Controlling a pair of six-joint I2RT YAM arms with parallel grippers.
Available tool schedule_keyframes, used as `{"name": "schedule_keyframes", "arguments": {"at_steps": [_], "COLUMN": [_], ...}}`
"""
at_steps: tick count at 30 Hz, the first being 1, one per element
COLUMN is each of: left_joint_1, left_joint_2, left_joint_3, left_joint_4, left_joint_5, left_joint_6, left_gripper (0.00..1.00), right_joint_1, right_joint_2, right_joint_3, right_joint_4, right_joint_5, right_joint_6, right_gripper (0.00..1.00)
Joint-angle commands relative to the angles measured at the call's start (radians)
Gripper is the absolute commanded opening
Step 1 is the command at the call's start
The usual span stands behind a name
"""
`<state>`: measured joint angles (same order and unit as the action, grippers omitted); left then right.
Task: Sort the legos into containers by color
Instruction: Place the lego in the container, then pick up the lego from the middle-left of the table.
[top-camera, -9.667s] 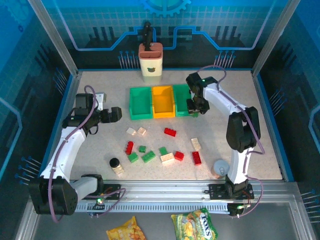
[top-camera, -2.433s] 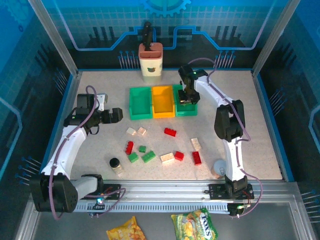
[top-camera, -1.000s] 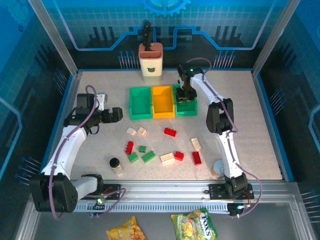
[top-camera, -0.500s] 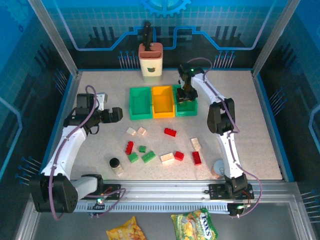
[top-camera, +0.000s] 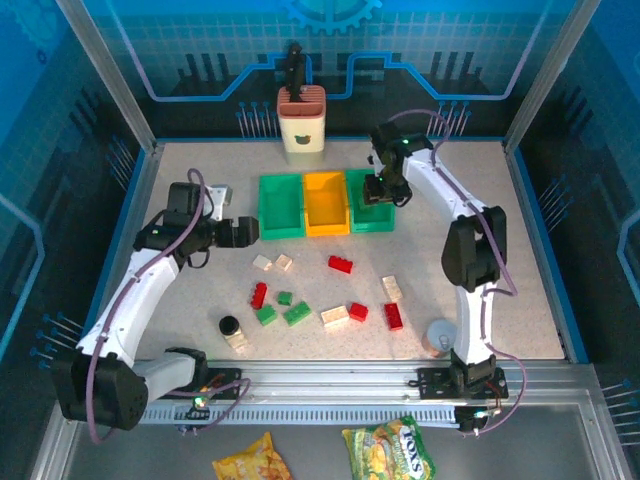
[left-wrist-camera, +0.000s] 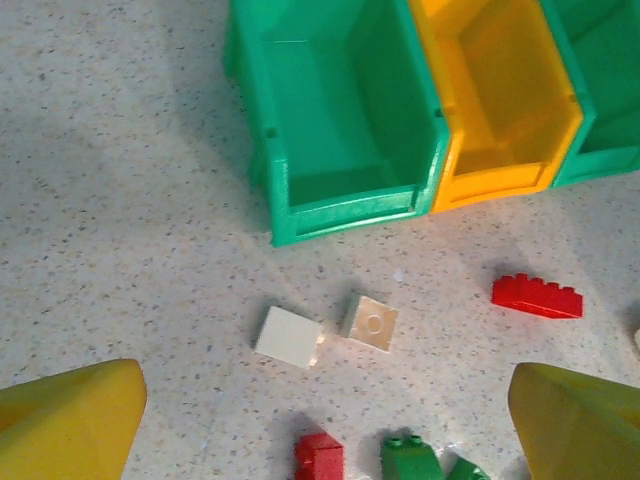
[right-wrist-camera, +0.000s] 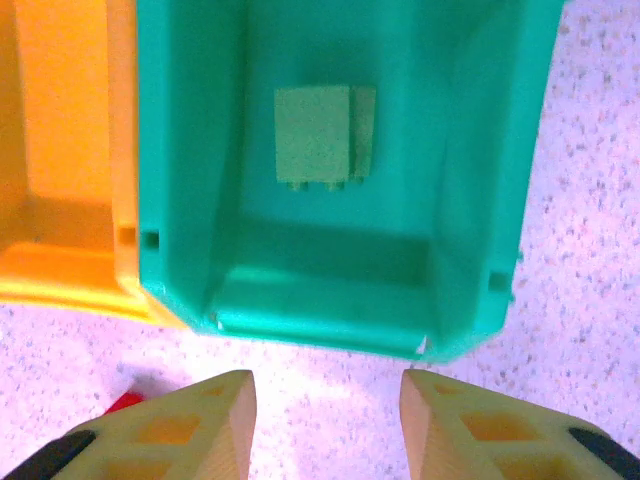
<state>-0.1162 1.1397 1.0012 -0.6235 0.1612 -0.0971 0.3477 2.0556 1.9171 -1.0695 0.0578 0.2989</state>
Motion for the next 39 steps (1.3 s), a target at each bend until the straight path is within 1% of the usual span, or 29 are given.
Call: {"name": "schedule_keyframes", "arguments": {"at_steps": [1,7,11,16,18,20,22,28,30,37,39], "left_joint_1": [-0.066,-0.203,-0.294,-0.401,-0.441,-0.479,-0.512,-0.607,-0.64,-0.719,-0.73], "left_joint_2": [-0.011,0.032,0.086,0.159,0.188,0.208,0.219,0.246,0.271,0.36,0.378], "left_joint_3": [0.03,0.025,0.024,0.02,0.003,-0.01,-0.029,-0.088,-0.1,-0.117,-0.117], "left_joint_4": [-0.059,-0.083,-0.103,-0.127,-0.124,-0.126,-0.122,-0.116,-0.12,-0.101,-0.095], "left_joint_5": [-0.057,-0.141,-0.152,-0.177,-0.18,-0.191,-0.186,-0.194,-0.209,-0.238,-0.255], "left_joint_6": [-0.045,-0.085,-0.116,-0.116,-0.113,-0.117,-0.114,-0.135,-0.145,-0.159,-0.159], "left_gripper": [0.93,0.9,0.85,0.84,0.83,0.8,0.75,0.7,0.66,0.6,0.57], "right_joint_1": [0.007,0.007,0.006,0.005,0.002,-0.001,-0.006,-0.027,-0.032,-0.043,-0.043], "right_joint_2": [-0.096,-0.231,-0.297,-0.343,-0.356,-0.37,-0.388,-0.437,-0.445,-0.466,-0.471], "right_joint_3": [-0.102,-0.293,-0.4,-0.49,-0.514,-0.529,-0.543,-0.579,-0.585,-0.595,-0.596], "right_joint_4": [0.059,0.124,0.155,0.182,0.186,0.184,0.181,0.168,0.161,0.149,0.147], "right_joint_5": [-0.032,-0.04,-0.044,-0.042,-0.038,-0.03,-0.02,-0.008,-0.004,0.002,-0.001], "right_joint_6": [0.032,0.051,0.058,0.056,0.056,0.052,0.05,0.039,0.035,0.031,0.029], "right_gripper": [0.43,0.43,0.43,0.43,0.43,0.43,0.43,0.43,0.43,0.43,0.43]}}
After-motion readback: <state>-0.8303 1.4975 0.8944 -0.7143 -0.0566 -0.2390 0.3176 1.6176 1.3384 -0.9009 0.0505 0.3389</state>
